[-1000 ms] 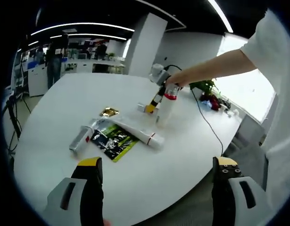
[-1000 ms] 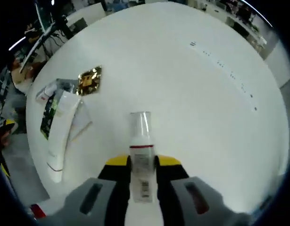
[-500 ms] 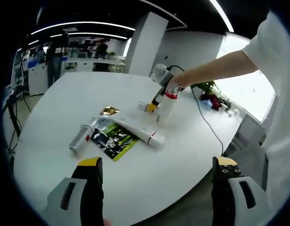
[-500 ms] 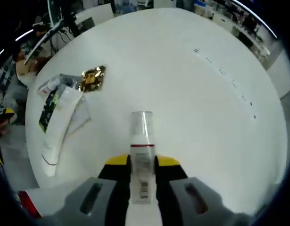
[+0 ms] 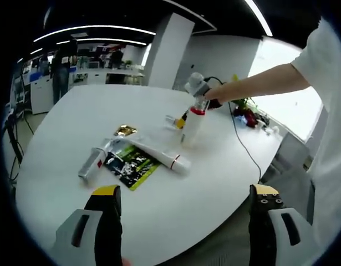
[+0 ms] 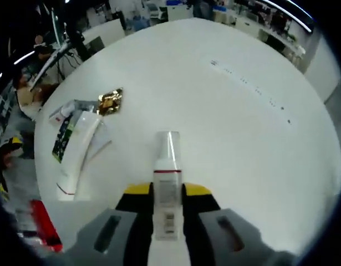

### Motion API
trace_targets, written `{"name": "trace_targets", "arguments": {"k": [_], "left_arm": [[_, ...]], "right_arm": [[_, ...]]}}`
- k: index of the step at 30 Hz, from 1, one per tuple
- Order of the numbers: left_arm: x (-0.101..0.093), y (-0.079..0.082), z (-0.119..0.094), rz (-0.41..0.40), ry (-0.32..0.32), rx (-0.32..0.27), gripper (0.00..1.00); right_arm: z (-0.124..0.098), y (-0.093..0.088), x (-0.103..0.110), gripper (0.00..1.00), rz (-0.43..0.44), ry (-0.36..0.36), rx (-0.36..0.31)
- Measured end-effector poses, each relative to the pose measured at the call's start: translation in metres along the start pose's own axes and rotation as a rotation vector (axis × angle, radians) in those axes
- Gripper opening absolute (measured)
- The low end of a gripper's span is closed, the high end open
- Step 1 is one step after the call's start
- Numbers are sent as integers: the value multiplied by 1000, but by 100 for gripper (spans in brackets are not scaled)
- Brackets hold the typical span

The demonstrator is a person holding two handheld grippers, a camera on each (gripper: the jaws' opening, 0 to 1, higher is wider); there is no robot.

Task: Arrange the skincare products in the storage area until every visible bottle or jar stands upright without overlapping.

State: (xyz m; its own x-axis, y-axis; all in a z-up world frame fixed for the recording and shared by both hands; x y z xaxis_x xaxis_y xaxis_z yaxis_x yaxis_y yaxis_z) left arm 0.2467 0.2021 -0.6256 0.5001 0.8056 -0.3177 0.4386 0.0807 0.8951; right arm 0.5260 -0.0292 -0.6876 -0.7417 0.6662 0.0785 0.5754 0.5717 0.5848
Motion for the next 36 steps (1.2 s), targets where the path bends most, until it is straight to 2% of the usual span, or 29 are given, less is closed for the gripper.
{"name": "trace_targets", "arguments": {"k": [8, 14, 17, 24, 36], "left_arm": [[-1, 9, 0, 26, -5, -9, 94], [-5, 15, -1, 55, -18, -12, 94], [-7, 19, -2, 60, -22, -19, 94], [-10, 34, -4, 85, -28, -41, 94], [-25, 48, -1, 97, -68, -67, 94]], "right_arm": [[-27, -11, -7, 18, 68, -23, -81], [-50, -20, -10, 18, 132, -46, -168], [-62, -29, -11, 18, 164, -58, -202], [-85, -45, -5, 18, 244, -73, -297], [-116, -77, 21, 19, 309, -63, -397]]}}
Point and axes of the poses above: the point that each gripper's makers call its tool centre point, and the gripper's own axes: z roughly forward along the fingers, x roughly to its left, y roughly out of its top, the point moved 4 cm from there along -z, roughly backward along the fingers, and after that the axes turned 9 degrees about -x, right-handed, at the moved point
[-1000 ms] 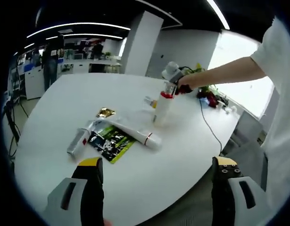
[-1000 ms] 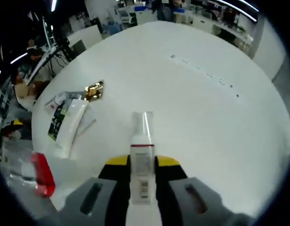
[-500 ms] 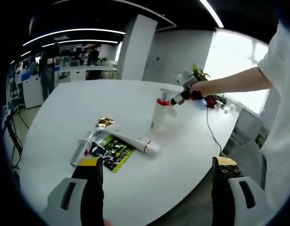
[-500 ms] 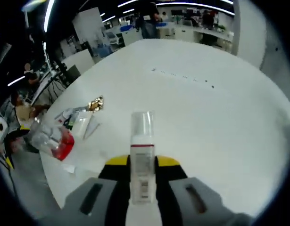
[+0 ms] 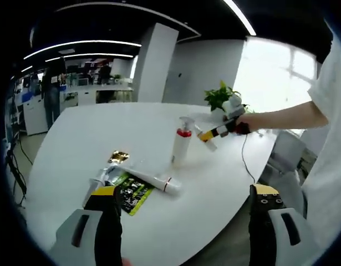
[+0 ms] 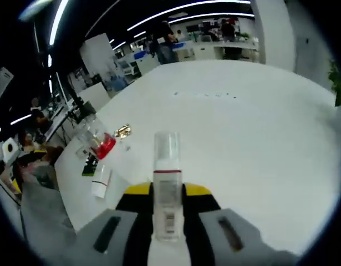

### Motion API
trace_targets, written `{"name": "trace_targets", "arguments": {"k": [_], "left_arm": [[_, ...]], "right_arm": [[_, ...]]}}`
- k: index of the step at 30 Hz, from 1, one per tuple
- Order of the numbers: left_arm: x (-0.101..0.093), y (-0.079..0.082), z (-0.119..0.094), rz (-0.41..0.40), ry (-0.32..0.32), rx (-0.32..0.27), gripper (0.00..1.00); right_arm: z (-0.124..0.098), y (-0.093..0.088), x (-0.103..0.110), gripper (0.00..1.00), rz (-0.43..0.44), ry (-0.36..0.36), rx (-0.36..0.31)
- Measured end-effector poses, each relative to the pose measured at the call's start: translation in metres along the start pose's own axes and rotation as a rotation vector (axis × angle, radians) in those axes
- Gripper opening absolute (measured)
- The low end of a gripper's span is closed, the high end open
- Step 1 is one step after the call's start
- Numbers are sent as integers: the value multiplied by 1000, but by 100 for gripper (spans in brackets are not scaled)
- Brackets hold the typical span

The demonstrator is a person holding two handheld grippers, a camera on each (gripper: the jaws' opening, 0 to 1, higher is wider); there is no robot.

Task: Arrange the skincare products in the storage area until every visible bottle or jar stands upright without overlapping.

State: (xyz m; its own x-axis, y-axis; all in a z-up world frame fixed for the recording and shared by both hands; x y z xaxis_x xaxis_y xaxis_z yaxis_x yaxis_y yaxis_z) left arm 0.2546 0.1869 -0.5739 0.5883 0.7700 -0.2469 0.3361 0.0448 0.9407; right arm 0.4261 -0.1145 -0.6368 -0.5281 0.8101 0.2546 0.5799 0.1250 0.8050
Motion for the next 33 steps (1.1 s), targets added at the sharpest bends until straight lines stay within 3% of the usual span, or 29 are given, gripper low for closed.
{"name": "trace_targets", "arguments": {"k": [10, 18, 33], "left_arm": [[-19, 4, 5, 10, -55, 2, 94], [-35, 4, 12, 9, -113, 20, 95], [-66, 9, 37, -9, -253, 46, 89]], "right_arm": [[-31, -9, 36, 19, 60, 49, -159], [-48, -3, 93, 19, 40, 208, -346], [-68, 4, 183, 19, 72, 495, -460]]}}
Point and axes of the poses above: the point that each gripper's makers call its tool centre point, and the gripper's own axes: z roughly forward along the fingers, x roughly to its left, y roughly out of its top, the point moved 4 cm from there along -z, roughly backward along the fingers, and after that the axes turned 9 degrees about -x, right-handed, at the moved point
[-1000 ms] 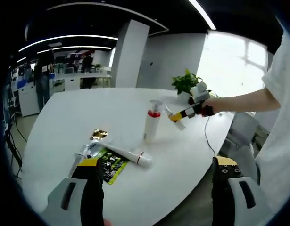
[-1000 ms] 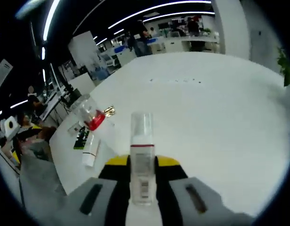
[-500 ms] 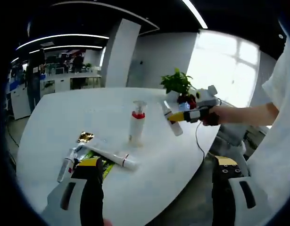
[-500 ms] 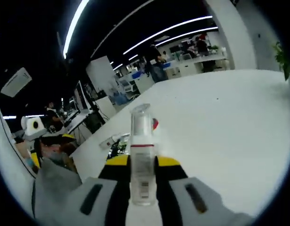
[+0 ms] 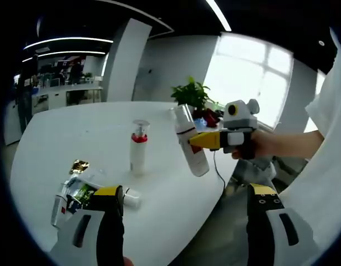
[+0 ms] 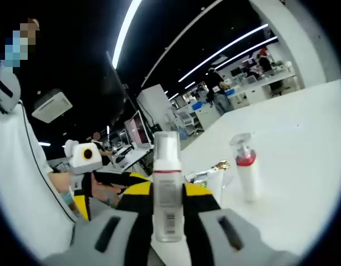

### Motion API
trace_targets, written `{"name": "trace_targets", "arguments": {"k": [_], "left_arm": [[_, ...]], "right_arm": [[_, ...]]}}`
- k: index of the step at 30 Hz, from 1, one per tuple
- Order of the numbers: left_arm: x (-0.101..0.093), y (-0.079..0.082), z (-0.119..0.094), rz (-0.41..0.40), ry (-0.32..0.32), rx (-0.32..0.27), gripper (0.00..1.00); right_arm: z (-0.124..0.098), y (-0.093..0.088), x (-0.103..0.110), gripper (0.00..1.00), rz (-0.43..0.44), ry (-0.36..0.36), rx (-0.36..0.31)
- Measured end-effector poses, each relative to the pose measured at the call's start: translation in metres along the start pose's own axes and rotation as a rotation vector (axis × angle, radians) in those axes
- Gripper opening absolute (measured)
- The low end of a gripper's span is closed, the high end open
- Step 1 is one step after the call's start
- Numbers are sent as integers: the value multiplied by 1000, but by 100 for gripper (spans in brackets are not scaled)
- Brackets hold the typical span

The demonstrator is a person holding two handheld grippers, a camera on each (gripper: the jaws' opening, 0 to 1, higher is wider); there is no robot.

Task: Arrange the skincare products in the storage area until every visible bottle or jar stands upright without overlapping.

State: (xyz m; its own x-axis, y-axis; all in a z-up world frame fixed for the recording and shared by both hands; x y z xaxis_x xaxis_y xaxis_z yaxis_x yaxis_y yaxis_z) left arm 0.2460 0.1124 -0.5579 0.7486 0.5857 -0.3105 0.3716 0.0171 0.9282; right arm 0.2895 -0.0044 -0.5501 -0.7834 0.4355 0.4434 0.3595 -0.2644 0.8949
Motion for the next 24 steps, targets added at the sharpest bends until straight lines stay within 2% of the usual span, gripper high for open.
{"name": "trace_targets", "arguments": {"k": [3, 6, 10, 15, 18, 24], "left_arm": [[-10, 2, 6, -24, -64, 7, 80], [-16, 2, 11, -29, -99, 8, 76], [-24, 0, 13, -48, -156, 15, 68], [-35, -2, 17, -61, -240, 26, 59], [-40, 0, 20, -55, -273, 11, 54], [-46, 9, 22, -47, -323, -35, 35]], "right_arm": [[1, 0, 12, 19, 7, 48, -14], [2, 1, 25, 19, 18, 109, -33], [3, 0, 38, 19, -1, 163, -24], [5, 5, 57, 19, 0, 243, -57], [3, 7, 65, 19, 3, 276, -69], [-3, 5, 68, 19, 2, 293, -61]]}}
Point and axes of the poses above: the point that each gripper's makers call its tool centre point, and the gripper's own axes: z roughly forward along the fingers, x roughly to its left, y roughly out of its top, the point moved 4 cm from there along -z, roughly backward along the fingers, and after that the axes turned 9 degrees about -x, right-handed, at the moved point
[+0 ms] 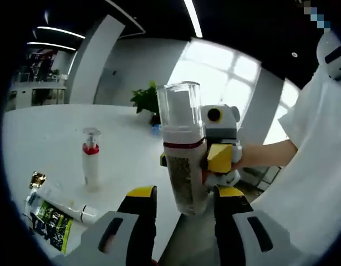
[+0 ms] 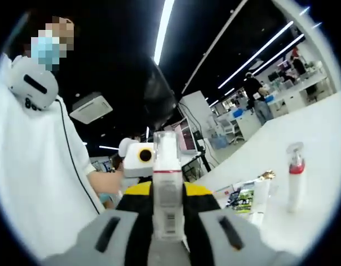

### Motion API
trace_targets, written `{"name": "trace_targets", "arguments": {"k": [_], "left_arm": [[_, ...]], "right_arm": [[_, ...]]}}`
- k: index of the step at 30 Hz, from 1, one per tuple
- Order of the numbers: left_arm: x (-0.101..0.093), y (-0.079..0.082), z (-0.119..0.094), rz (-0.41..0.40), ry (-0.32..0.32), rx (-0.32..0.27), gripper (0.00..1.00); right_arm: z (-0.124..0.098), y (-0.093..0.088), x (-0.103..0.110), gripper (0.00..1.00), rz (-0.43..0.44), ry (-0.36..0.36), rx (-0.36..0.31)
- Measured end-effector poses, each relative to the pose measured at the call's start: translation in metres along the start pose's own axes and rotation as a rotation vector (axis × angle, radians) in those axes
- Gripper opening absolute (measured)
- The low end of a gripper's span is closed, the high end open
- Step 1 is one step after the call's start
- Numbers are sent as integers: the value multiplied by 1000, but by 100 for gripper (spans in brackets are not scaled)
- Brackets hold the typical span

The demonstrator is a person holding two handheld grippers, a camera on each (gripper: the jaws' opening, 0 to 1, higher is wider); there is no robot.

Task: Arrange the skincare products in the storage area until every visible bottle or jar stands upright without overlapping.

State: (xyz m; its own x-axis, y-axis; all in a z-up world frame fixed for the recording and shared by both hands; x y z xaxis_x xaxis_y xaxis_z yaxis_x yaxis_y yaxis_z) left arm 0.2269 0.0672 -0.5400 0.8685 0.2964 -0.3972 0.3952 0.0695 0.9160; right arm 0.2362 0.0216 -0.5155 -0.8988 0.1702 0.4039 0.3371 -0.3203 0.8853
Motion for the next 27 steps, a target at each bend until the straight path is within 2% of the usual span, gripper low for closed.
{"name": "trace_targets", "arguments": {"k": [6, 10, 12, 16, 21, 27], "left_arm": [[-5, 4, 6, 18, -35, 5, 30], [-11, 4, 10, 44, -56, 10, 22], [-10, 5, 12, 53, -39, 15, 21], [-8, 3, 13, 80, -22, 62, 21], [5, 0, 14, 158, 38, 146, 20], [11, -5, 19, 192, 42, 176, 20]], "right_arm": [[-5, 3, 2, 19, 2, -6, -15], [-7, 3, -1, 19, -12, -23, -22], [-8, 4, -1, 19, -16, -26, -26], [-10, 3, -1, 20, -43, -38, -8], [-14, 5, -9, 21, -105, -143, 40], [-13, 19, -9, 22, -200, -226, 45]]}}
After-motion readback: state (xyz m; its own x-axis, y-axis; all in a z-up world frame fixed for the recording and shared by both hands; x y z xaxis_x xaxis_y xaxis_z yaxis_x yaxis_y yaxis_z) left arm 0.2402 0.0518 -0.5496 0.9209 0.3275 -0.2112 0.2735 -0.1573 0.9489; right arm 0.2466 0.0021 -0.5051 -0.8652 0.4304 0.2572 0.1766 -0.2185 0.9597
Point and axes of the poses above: the point that each gripper's makers call its tool centre point, and the gripper's own axes: z roughly forward along the fingers, x roughly to its left, y roughly out of its top, the point moved 4 cm from there along -z, roughly backward along the fingers, and after that the axes turned 9 degrees about -x, right-handed, at the moved point
